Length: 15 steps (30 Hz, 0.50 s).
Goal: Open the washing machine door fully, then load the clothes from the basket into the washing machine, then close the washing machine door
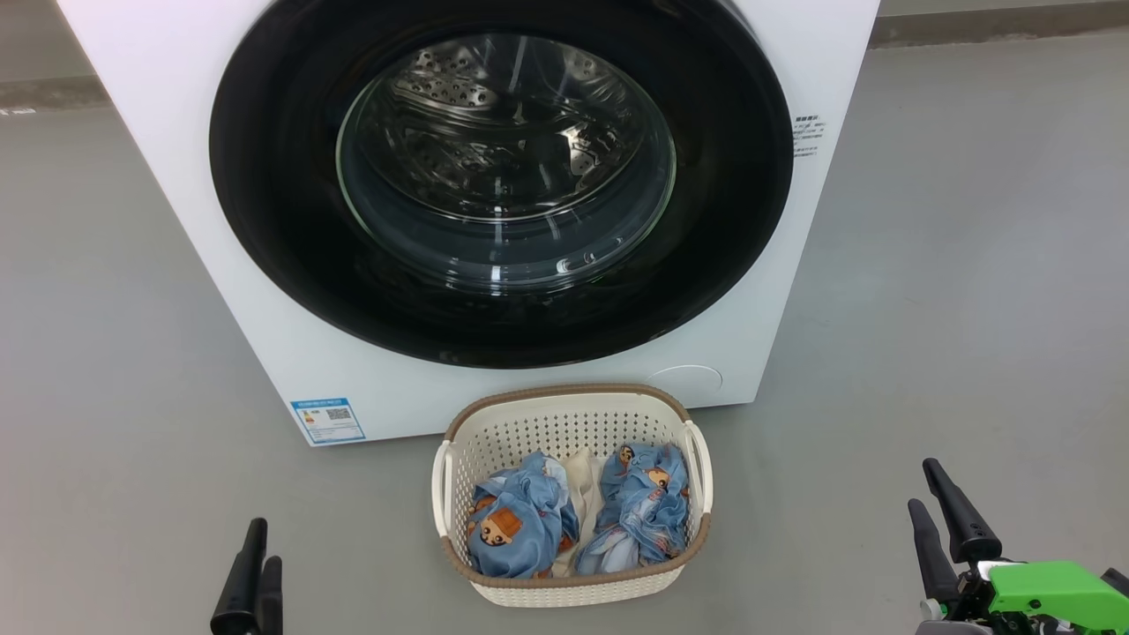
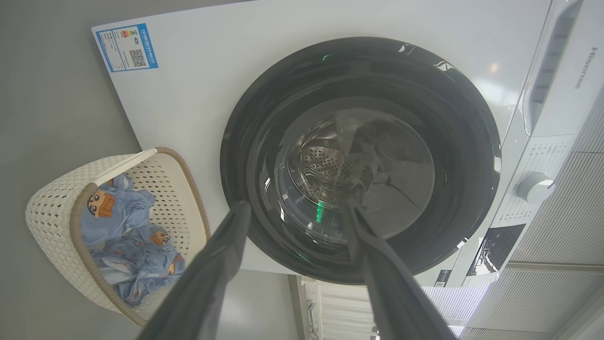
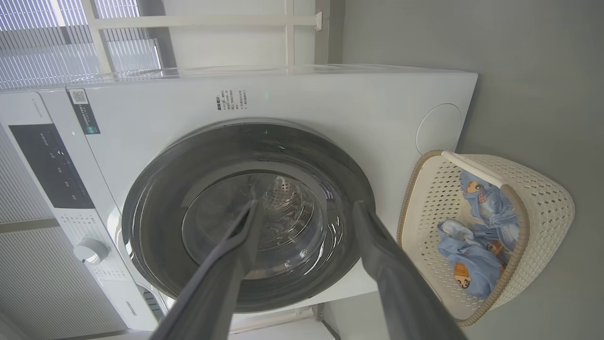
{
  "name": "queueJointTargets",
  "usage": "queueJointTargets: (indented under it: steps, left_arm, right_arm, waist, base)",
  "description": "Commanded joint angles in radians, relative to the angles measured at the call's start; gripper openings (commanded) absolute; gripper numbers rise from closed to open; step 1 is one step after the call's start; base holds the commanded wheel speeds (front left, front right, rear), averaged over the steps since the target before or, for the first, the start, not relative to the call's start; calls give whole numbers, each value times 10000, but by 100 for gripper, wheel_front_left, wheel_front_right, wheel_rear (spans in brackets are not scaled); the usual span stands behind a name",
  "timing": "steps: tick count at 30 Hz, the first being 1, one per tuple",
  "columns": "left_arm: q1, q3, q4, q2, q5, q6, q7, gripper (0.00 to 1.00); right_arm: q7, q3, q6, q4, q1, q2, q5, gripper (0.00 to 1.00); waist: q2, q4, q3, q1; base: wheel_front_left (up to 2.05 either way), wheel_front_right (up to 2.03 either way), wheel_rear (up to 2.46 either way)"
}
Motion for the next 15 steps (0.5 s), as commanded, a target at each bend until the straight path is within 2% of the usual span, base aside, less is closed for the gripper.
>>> queueJointTargets:
  steps: [1, 6, 15]
  left_arm:
    - [-259, 15, -328, 118, 61, -9, -118, 100]
    - [-248, -51, -467, 188, 227, -9, -277, 100]
    - [-274, -118, -650, 275, 801, -9, -531, 100]
  right_arm:
    - [-97, 69, 6, -285, -339, -121, -49, 100]
    - [-262, 204, 10, -323, -397, -186, -247, 100]
    - [-526, 501, 15, -392, -570, -367, -861, 100]
  waist:
    - [-1, 6, -17, 21]
    - [-1, 19, -4, 0]
    - [-1, 48, -6, -1]
  base:
    - [0, 0, 0]
    - [0, 0, 0]
    - [0, 0, 0]
